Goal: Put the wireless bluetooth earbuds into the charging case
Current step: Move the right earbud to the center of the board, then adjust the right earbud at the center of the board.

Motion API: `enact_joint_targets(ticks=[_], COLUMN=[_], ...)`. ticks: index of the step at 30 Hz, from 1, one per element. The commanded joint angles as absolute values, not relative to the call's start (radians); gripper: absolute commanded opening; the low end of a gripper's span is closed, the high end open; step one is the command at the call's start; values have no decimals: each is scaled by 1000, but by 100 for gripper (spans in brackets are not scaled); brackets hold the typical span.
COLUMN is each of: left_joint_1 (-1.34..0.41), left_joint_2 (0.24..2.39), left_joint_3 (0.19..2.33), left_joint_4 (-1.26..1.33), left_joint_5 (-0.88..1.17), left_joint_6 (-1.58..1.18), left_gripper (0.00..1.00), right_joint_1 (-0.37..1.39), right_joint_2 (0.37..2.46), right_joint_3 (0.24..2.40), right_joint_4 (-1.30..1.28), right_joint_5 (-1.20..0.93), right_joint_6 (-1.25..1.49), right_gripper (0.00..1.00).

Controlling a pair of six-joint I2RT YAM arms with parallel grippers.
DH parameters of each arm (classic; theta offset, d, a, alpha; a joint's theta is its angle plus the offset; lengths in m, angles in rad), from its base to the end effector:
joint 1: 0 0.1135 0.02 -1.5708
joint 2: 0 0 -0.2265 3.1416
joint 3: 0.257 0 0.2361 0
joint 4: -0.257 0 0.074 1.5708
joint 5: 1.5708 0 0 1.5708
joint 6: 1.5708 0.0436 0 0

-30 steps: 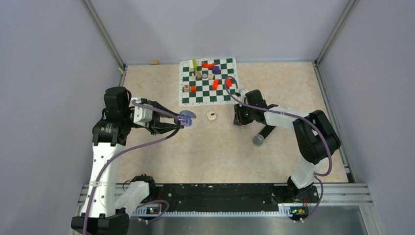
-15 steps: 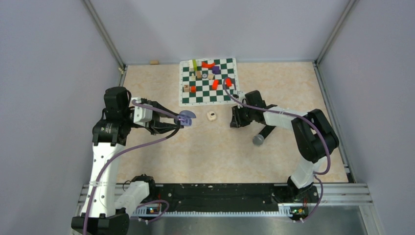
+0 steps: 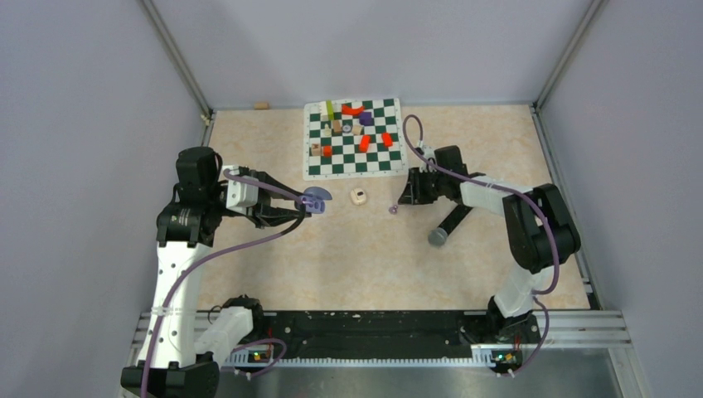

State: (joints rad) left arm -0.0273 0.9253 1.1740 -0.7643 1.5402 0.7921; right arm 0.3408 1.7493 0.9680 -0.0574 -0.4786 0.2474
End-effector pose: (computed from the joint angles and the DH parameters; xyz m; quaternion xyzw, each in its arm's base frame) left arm 0.1546 -0.0478 0.3717 0.5686 0.4293 -0.4232 0.5598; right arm 0.3137 0.1325 0.1344 -0.1271 0.9022 0.3126 0.2686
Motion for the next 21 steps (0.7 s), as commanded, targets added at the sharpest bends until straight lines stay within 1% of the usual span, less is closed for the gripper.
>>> enact_joint_targets(ticks=[1, 9, 15, 21], left_joint_1=[-21, -20, -20, -20], left_joint_2=[926, 923, 928, 925], left_joint_3=[1171, 1167, 1164, 1165], left_joint_4=[-758, -759, -758, -761], left_joint_5=[1671, 1674, 1676, 1675], left_joint_6=[811, 812, 818, 819], left_gripper=[0, 0, 0, 0], right_joint_1=[332, 344, 380, 395], right_joint_2=[1787, 1914, 1940, 1906], right_joint_3=[1040, 1197, 1198, 1166], right_joint_4=[13, -99, -136, -179], right_joint_5=[-550, -412, -386, -392], right_joint_6=[264, 170, 110, 84], right_gripper=[31, 21, 16, 14])
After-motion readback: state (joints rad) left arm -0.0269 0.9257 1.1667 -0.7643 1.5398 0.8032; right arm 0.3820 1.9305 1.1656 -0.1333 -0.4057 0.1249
